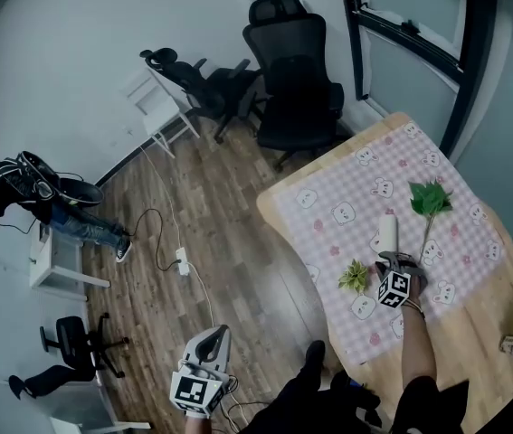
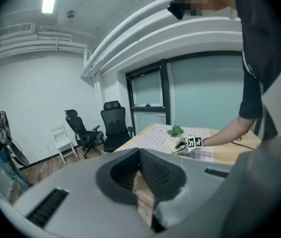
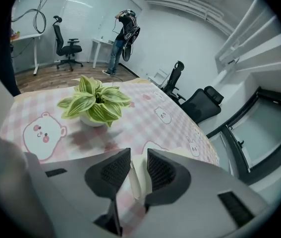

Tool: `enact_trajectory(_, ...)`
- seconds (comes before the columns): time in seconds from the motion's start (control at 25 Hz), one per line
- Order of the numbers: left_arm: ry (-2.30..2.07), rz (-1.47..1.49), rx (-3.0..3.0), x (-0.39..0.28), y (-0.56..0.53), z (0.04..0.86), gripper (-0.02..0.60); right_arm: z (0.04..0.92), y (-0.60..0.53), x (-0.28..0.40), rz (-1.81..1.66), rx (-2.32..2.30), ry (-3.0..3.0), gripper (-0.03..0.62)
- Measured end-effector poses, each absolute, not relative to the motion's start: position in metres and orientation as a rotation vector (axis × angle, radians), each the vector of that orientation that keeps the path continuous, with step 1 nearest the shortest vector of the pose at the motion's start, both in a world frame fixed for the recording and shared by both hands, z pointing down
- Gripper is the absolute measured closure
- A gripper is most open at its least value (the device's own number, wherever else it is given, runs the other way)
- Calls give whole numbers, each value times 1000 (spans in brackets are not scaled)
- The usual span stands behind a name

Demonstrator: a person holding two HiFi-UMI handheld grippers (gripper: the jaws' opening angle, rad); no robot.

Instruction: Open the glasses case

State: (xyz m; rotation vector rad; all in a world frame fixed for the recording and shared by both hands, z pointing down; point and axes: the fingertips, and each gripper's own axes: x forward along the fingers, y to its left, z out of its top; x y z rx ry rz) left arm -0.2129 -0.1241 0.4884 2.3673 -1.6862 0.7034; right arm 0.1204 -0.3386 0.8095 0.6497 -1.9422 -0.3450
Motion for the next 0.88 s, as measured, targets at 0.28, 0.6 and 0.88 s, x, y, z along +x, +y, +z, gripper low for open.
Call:
enact_trajectory(0.28,-1700,704,2362,-214,-126,489,583,819,-342,120,-349,636,-1924,520)
enact_trajectory(0.6,-1748,662,2373,-219,-139,477,581,804,-343,118,-379,672,-1941,540)
enact_trajectory(0.88,-1732,660,2411,-209,-149,472,581,753,-357,139,-233,984,-2071,556)
